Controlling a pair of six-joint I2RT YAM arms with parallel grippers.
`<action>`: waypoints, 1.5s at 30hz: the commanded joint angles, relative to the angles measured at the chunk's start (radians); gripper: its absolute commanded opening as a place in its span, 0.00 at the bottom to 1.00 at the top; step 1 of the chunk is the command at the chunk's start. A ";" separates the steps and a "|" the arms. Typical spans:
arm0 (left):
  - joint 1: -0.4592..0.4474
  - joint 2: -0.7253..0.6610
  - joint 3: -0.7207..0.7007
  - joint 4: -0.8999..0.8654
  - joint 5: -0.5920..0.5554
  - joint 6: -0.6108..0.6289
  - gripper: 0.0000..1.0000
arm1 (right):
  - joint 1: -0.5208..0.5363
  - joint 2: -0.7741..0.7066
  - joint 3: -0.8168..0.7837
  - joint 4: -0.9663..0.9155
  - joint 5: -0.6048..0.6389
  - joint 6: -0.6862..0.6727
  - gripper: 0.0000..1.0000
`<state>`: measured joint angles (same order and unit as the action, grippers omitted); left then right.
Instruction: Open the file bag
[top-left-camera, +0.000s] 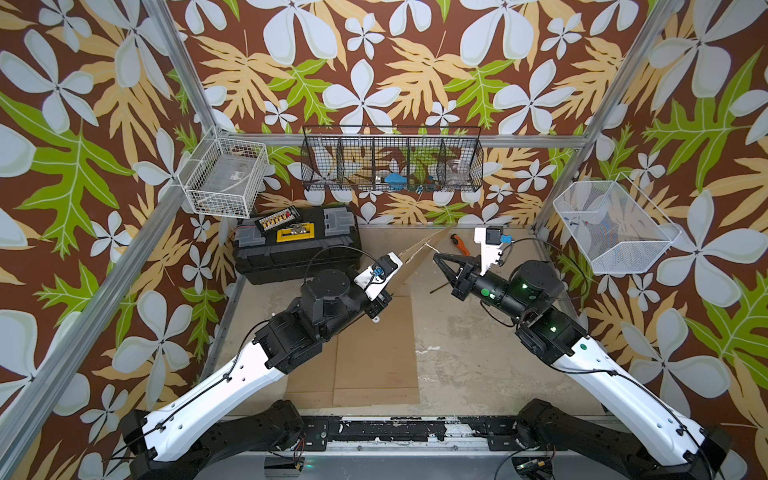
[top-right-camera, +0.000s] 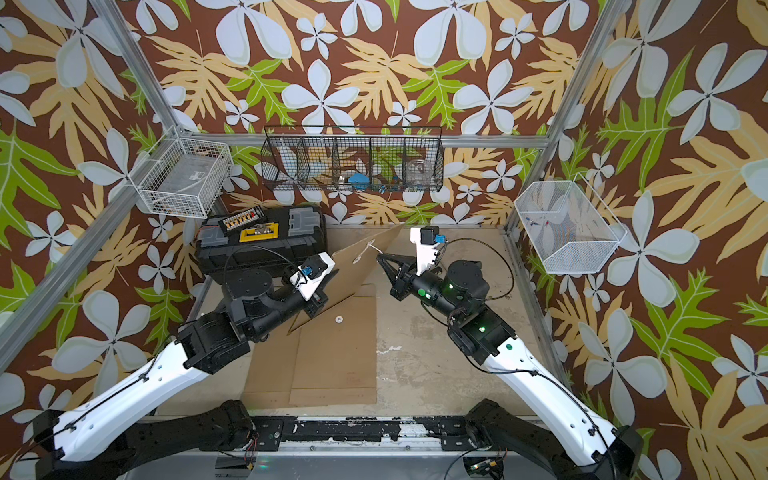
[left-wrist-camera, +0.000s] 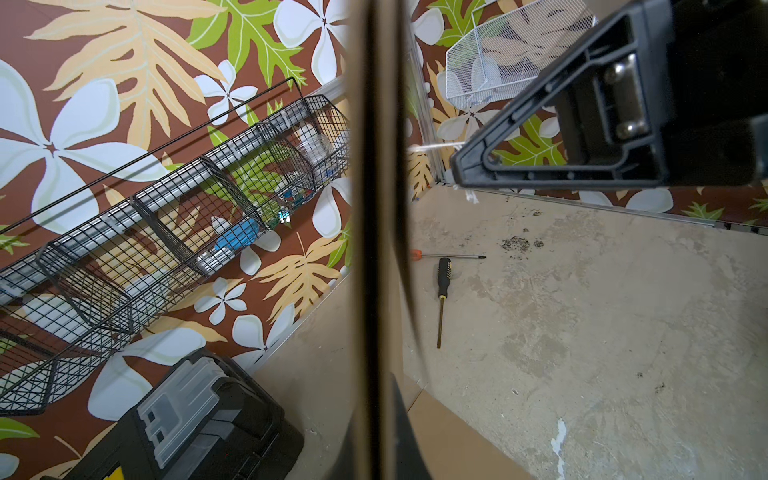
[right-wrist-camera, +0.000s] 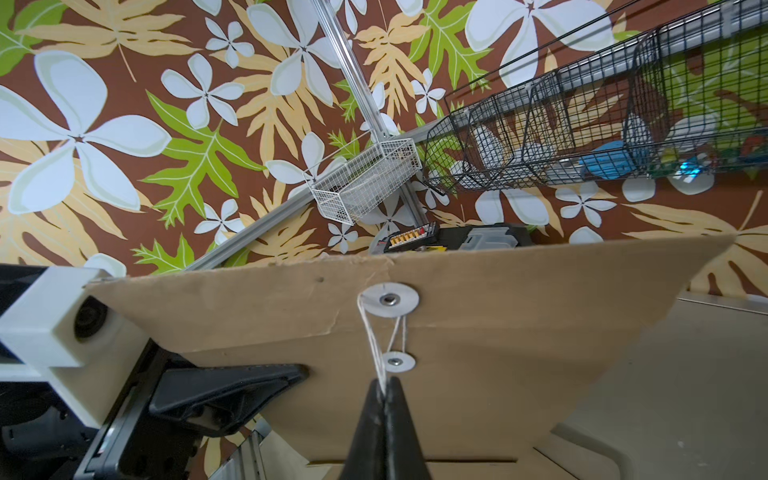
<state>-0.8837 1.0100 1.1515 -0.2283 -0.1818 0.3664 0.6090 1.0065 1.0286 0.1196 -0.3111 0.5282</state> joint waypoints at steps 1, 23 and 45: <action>-0.001 -0.003 0.020 -0.020 0.008 0.023 0.00 | 0.000 0.004 0.036 -0.056 0.018 -0.089 0.00; -0.001 0.022 0.101 -0.237 0.183 -0.230 0.00 | 0.000 0.013 0.220 -0.402 -0.116 -0.519 0.00; 0.000 -0.063 -0.024 -0.146 0.280 -0.343 0.00 | 0.000 -0.042 0.179 -0.434 0.076 -0.579 0.00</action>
<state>-0.8837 0.9543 1.1336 -0.4301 0.0856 0.0502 0.6090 0.9668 1.2064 -0.3302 -0.2829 -0.0380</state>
